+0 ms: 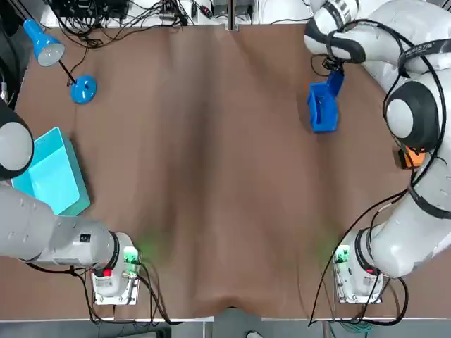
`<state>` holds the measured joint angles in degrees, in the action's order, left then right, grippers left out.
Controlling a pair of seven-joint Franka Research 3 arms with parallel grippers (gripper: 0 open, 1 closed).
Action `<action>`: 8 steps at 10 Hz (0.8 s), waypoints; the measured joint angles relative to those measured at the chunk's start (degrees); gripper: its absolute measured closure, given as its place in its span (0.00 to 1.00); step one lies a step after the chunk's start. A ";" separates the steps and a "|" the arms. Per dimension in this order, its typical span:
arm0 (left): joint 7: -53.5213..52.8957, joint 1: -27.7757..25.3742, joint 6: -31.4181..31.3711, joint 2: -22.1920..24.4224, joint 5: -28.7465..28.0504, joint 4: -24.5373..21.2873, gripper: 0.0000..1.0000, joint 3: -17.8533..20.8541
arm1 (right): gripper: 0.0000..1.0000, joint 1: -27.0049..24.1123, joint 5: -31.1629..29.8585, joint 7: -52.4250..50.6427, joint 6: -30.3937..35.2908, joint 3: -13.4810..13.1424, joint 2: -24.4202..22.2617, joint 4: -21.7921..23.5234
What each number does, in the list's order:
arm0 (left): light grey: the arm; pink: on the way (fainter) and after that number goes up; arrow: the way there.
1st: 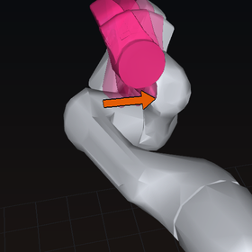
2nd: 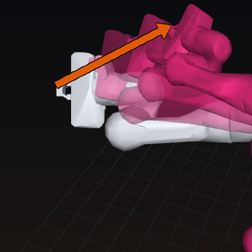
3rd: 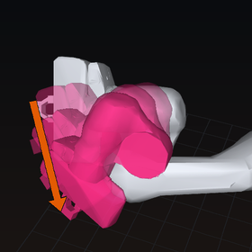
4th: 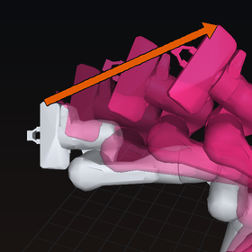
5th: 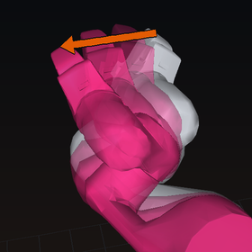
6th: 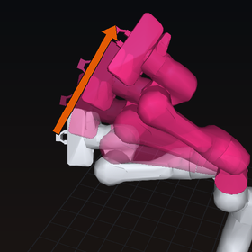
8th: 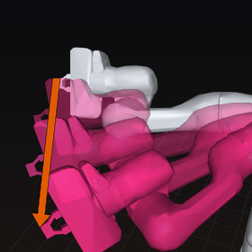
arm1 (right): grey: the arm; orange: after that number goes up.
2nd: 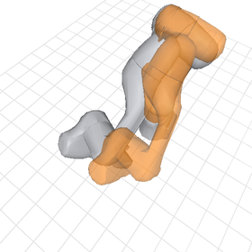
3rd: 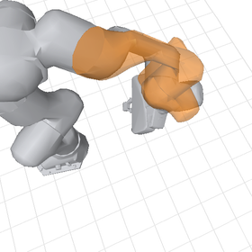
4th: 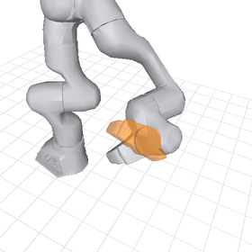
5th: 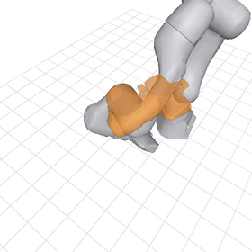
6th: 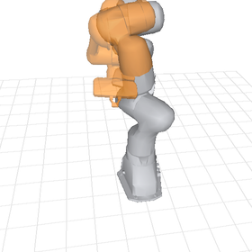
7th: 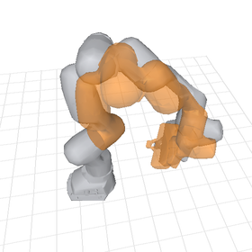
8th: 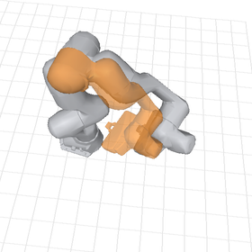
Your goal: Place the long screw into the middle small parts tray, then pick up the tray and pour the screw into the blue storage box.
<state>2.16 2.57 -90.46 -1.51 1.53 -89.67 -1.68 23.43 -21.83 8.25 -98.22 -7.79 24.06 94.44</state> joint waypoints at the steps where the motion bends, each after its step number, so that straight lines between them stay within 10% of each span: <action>1: 0.00 0.00 0.00 0.00 0.00 0.00 0.00 0.00 | 0.97 -0.13 4.56 -0.34 0.46 -0.03 -0.15 -2.46; 8: 0.00 0.03 -0.03 -0.01 0.00 0.04 0.00 -0.02 | 0.97 0.39 41.70 -1.19 -10.86 0.59 0.65 -6.10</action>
<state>2.16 2.60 -90.49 -1.52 1.53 -89.64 -1.71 23.82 19.87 7.07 -109.08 -7.20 24.71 88.34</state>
